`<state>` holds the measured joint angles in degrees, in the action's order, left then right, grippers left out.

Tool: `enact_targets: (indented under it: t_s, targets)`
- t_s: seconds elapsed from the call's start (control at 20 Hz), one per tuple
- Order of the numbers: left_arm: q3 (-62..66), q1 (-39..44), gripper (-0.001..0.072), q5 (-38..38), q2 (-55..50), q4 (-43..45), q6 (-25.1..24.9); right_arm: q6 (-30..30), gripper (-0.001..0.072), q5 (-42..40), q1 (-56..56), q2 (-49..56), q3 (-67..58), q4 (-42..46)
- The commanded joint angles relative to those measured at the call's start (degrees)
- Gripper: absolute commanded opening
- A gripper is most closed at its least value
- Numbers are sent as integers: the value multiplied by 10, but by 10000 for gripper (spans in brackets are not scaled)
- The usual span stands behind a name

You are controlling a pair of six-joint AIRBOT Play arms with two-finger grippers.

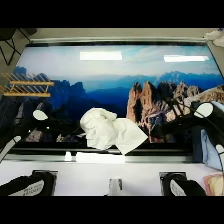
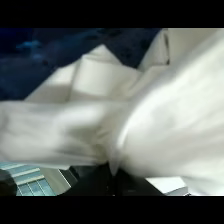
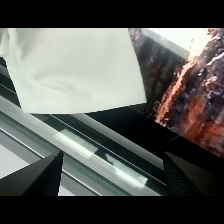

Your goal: Fold the shirts.

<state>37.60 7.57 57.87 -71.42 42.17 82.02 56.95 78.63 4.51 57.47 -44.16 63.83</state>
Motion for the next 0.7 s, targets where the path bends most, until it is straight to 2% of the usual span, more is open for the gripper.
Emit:
enact_targets:
  t_s: [0.0, 0.25, 0.45, 0.65]
  targets:
    - [11, 6, 36, -13, 0, -6, -22, 0, 661, -65, -19, 0, 84, -43]
    - [21, 6, 35, -8, 29, -6, -29, 28, 679, -143, -76, 58, 123, -79]
    - [21, 7, 35, -7, 50, -6, -29, 14, 678, -158, -76, 117, 123, -160]
    - [21, 7, 35, -7, 67, -6, -29, 14, 679, -169, -76, 153, 123, -196]
